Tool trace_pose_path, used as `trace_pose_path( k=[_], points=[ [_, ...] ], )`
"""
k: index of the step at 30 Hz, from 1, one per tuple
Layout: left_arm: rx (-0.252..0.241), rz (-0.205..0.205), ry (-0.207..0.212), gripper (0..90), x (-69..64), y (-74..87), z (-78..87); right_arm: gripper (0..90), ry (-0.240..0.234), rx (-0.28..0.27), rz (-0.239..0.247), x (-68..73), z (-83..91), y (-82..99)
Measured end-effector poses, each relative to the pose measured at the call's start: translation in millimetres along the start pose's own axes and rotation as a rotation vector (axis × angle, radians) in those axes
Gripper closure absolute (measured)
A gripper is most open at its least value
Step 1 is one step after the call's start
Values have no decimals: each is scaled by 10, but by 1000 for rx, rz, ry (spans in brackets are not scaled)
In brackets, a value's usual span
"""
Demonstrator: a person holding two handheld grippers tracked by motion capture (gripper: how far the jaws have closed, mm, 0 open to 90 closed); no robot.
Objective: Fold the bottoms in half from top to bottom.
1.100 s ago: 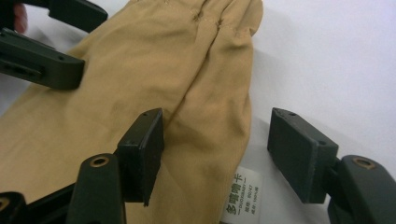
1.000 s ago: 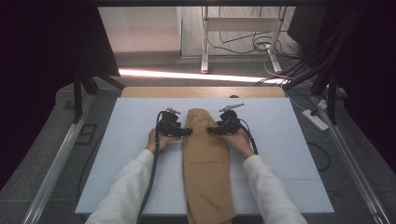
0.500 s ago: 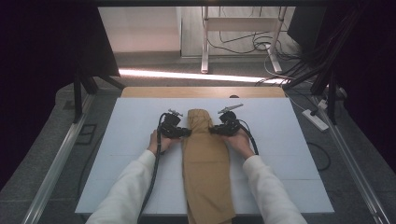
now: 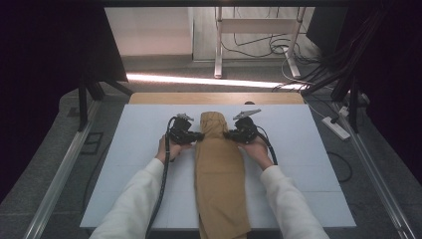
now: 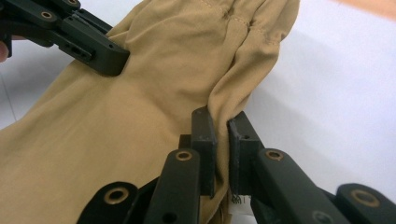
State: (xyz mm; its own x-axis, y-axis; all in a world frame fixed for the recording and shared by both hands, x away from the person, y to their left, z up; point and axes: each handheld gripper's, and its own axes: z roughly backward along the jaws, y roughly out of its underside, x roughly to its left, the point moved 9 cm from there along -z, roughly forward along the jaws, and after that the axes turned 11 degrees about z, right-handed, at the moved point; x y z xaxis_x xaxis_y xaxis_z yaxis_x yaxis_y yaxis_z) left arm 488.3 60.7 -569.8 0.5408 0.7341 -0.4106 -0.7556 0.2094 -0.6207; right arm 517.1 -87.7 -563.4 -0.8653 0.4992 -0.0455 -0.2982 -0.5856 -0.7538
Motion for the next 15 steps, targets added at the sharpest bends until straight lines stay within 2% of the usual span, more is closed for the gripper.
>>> trace_pose_path(
  k=[8, 15],
  points=[
    [-30, -23, 1, 847, -43, -99, 79, 837, 24, -51, 24, -16, 132, -121],
    [-64, -60, -13, 847, -108, -280, 163, 837, 61, -98, 38, -79, 273, -260]
  ],
)
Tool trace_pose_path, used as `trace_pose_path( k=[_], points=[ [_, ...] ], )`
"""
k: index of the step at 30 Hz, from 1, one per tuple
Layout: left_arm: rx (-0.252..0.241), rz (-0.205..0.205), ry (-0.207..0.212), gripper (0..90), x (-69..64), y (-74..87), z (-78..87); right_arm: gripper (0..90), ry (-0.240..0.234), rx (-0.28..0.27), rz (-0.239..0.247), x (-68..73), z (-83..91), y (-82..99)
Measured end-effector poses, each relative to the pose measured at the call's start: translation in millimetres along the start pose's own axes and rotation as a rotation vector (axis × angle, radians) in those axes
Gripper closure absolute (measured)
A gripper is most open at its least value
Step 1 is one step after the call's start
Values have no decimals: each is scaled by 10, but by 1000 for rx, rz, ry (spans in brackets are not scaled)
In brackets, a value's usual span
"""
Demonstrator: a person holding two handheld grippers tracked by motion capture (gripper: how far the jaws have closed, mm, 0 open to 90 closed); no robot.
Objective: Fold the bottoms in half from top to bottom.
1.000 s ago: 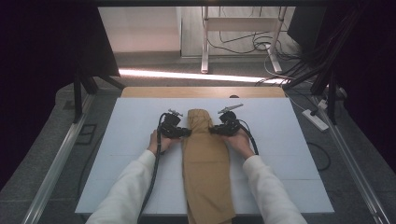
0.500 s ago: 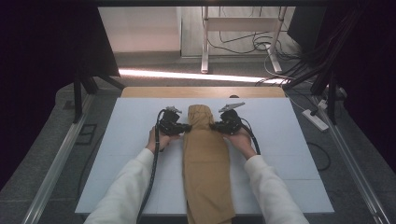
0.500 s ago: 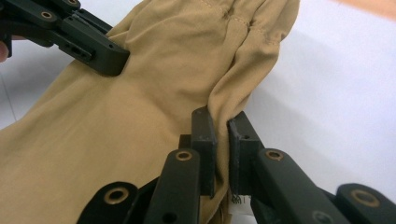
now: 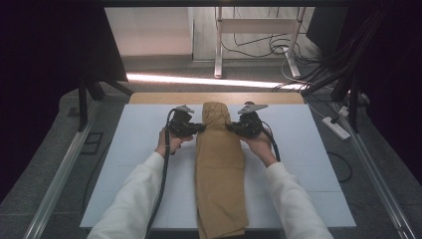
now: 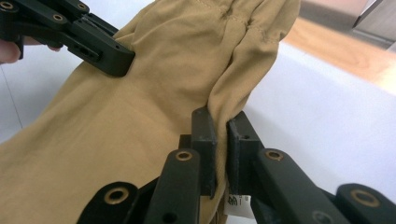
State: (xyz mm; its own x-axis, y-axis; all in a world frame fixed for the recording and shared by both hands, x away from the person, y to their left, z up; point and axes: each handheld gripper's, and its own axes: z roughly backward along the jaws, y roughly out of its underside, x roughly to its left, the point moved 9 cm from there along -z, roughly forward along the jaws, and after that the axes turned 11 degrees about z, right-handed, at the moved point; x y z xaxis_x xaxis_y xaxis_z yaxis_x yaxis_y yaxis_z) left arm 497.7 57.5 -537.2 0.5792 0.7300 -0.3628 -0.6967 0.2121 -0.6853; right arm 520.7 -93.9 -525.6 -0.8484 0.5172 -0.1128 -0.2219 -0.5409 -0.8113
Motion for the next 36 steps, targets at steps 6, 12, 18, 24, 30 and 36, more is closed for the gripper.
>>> trace_pose_path(
  k=[6, 12, 18, 24, 30, 36],
  points=[
    [-7, -5, 10, 846, -28, -27, 20, 837, 4, -7, 8, -1, 58, -24],
    [-9, -12, 8, 846, -25, -42, 28, 838, 7, -8, 12, -1, 59, -30],
    [-20, -38, -5, 847, -32, -192, 95, 840, 25, -26, 22, -52, 93, -127],
    [-63, -70, -11, 846, -83, -348, 222, 840, 57, -80, 30, -109, 185, -299],
    [-55, -56, -9, 846, -61, -317, 204, 840, 57, -76, 28, -94, 171, -281],
    [-58, -63, -21, 846, -45, -327, 155, 840, 62, -64, 29, -107, 156, -256]
  ],
)
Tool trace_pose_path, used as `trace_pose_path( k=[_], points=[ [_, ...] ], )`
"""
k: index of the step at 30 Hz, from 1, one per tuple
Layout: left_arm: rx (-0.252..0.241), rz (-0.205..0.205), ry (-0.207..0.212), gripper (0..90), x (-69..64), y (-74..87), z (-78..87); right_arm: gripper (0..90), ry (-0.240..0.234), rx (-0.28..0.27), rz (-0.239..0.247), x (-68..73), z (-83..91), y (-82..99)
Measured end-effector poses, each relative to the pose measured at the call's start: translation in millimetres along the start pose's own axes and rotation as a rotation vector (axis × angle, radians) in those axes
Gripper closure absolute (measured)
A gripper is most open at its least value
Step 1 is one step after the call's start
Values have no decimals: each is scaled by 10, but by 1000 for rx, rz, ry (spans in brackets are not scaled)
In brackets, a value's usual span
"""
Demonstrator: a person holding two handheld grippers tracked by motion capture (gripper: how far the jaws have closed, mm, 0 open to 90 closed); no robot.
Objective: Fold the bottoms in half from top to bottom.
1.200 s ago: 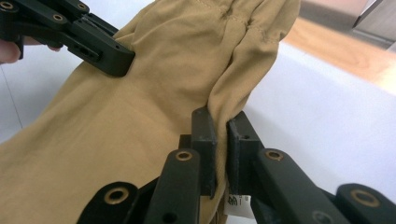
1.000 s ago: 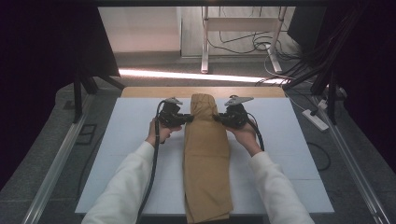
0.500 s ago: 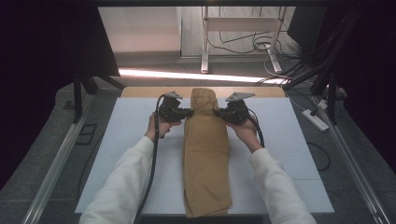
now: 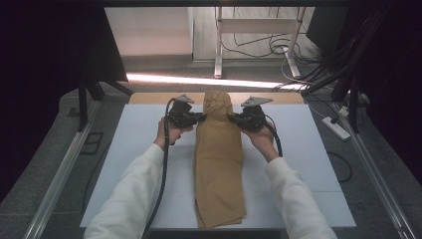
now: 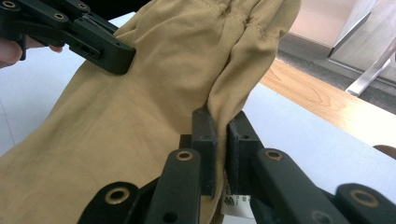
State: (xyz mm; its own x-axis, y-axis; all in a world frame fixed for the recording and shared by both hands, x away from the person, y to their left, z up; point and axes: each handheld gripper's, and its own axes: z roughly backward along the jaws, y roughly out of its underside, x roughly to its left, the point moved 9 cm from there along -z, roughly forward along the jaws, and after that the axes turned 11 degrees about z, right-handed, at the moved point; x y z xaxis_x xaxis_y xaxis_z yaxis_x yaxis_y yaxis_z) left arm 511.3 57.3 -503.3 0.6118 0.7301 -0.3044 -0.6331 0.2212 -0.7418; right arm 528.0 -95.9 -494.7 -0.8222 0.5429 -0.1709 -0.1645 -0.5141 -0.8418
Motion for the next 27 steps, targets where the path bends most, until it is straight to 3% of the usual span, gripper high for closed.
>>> trace_pose_path(
  k=[6, 9, 11, 20, 27],
  points=[
    [-7, -25, -12, 846, 17, -182, 17, 841, 28, -18, 19, -95, 15, -69],
    [-42, -52, -24, 846, -14, -370, 115, 842, 52, -60, 16, -175, 80, -222],
    [-45, -66, -29, 845, -33, -402, 138, 842, 61, -86, 12, -200, 116, -296],
    [-18, -49, -17, 844, 25, -166, 25, 843, 44, -57, -7, -118, 20, -97],
    [-14, -52, -1, 844, 51, -90, -14, 843, 36, -51, -13, -101, -46, -14]
  ],
)
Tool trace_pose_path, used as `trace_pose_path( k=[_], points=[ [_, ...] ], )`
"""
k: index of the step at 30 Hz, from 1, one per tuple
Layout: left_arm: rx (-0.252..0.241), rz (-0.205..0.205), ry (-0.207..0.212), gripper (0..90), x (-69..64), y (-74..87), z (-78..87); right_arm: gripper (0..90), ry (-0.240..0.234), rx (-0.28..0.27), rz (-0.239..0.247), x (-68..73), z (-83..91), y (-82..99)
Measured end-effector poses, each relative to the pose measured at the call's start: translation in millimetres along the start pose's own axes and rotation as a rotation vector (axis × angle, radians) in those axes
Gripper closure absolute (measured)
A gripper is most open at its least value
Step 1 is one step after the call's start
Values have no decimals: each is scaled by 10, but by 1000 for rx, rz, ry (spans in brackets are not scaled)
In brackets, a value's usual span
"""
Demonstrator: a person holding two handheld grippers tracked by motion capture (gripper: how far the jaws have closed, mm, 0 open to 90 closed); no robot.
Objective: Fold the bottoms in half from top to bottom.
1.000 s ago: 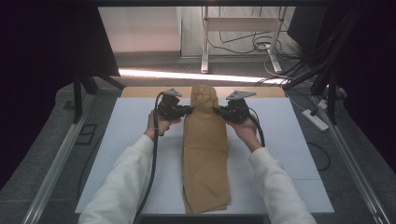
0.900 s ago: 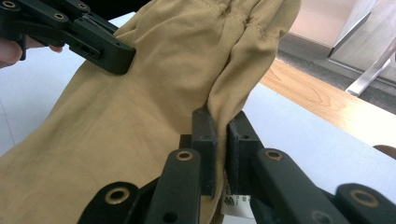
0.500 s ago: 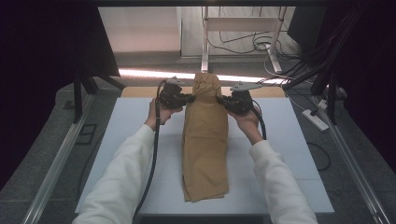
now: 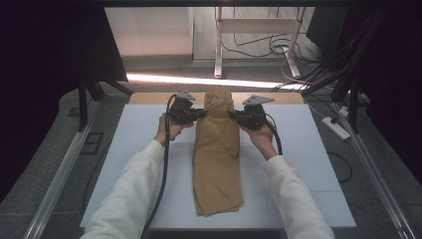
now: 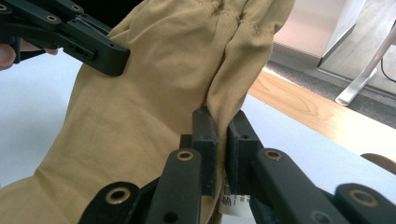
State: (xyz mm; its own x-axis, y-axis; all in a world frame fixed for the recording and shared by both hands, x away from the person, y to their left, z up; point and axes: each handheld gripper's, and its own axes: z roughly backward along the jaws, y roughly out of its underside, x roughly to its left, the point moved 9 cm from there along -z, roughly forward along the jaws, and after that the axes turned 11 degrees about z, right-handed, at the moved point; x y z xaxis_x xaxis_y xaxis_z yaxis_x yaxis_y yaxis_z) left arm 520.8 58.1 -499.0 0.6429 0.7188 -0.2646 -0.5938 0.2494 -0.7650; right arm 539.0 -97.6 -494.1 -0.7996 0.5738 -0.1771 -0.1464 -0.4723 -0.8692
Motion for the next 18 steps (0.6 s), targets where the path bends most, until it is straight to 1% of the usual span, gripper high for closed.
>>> trace_pose_path(
  k=[4, 9, 14, 18],
  points=[
    [-2, 2, 5, 845, 1, 31, -4, 843, -3, 3, 3, 9, -5, 18],
    [1, 4, 8, 844, -5, 79, -5, 844, -9, 1, 2, 54, -5, 49],
    [3, 0, 16, 844, -43, 124, 1, 844, -15, -1, -6, 89, 13, 98],
    [3, 9, 28, 845, -78, 173, 7, 844, -23, 2, -9, 115, 22, 141]
  ],
)
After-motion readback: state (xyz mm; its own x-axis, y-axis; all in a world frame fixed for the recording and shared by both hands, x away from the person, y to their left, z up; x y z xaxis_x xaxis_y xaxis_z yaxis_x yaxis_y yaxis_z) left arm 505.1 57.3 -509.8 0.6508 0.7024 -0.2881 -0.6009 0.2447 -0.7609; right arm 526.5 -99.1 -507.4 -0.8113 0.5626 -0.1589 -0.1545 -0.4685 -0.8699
